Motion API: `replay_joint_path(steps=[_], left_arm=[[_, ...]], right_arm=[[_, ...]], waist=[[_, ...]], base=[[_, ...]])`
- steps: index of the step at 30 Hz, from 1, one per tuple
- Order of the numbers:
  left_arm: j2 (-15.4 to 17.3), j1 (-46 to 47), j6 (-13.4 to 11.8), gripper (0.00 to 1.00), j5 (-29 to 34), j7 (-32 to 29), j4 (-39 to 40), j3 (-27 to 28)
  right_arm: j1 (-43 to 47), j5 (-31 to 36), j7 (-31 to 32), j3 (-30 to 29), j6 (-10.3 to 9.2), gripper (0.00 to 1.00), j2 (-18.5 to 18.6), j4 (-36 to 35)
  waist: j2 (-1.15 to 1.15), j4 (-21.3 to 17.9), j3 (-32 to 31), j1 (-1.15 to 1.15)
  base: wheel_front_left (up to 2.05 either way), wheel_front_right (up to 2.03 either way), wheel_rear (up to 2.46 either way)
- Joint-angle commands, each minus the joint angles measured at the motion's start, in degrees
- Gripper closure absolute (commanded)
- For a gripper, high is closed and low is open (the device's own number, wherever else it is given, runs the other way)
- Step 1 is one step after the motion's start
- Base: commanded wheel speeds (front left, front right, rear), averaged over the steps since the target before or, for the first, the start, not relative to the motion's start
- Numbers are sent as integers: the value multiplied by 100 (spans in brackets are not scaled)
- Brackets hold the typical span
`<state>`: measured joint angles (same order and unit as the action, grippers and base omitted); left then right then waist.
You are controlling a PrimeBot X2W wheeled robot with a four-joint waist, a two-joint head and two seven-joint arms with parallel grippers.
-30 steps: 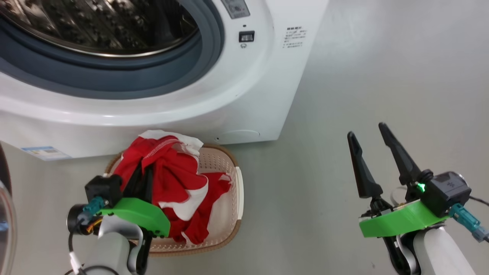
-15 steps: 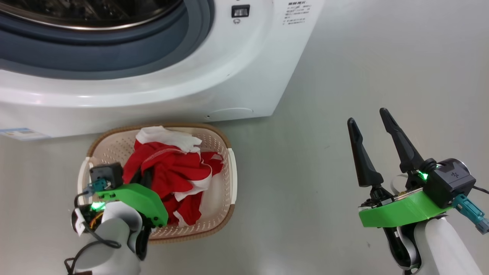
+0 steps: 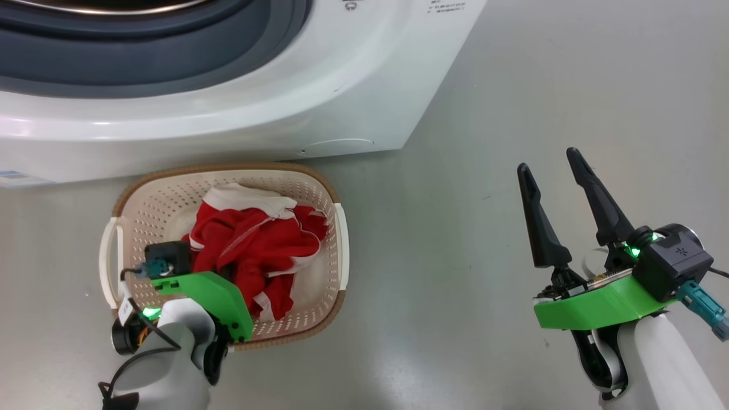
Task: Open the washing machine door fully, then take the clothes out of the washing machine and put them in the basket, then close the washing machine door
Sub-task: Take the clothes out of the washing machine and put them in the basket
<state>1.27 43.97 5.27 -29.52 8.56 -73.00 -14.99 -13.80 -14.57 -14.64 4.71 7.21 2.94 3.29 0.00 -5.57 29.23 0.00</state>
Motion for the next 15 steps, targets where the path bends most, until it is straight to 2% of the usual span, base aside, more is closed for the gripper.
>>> replay_joint_path(steps=[1, 2, 3, 4, 5, 7, 8, 15], left_arm=[[161, 51, -90, 97, -25, -37, 2, 52], [161, 55, -105, 78, -38, -69, -10, 26], [161, 59, -118, 63, -51, -87, -20, 5], [161, 59, -118, 63, -51, -87, -20, 5], [161, 66, -136, 52, -54, -93, -28, -19], [161, 79, -165, 16, -33, -87, -42, -85], [161, 86, -179, 1, -9, -51, -46, -124], [161, 125, -161, 0, 15, 235, -47, -374]], right_arm=[[-68, 18, -36, 146, 28, 0, -6, -163], [-71, 22, -36, 143, 28, 0, -6, -168], [-73, 27, -36, 140, 28, 0, -6, -172], [-73, 27, -36, 140, 28, 0, -6, -172], [-74, 31, -36, 137, 28, 0, -6, -174], [-73, 34, -36, 130, 28, 0, -6, -181], [-70, 34, -36, 123, 28, 0, -6, -185], [-49, 60, -36, 103, 28, 0, -6, -127]], waist=[[0, -26, 71, 0], [0, -32, 89, 0], [0, -39, 104, 0], [0, -39, 104, 0], [0, -45, 116, 0], [0, -51, 133, 0], [0, -48, 138, 0], [0, 85, 42, 0]], base=[[0, 0, 0], [0, 0, 0], [0, 0, 0], [0, 0, 0], [0, 0, 0], [0, 0, 0], [0, 0, 0], [0, 0, 0]])
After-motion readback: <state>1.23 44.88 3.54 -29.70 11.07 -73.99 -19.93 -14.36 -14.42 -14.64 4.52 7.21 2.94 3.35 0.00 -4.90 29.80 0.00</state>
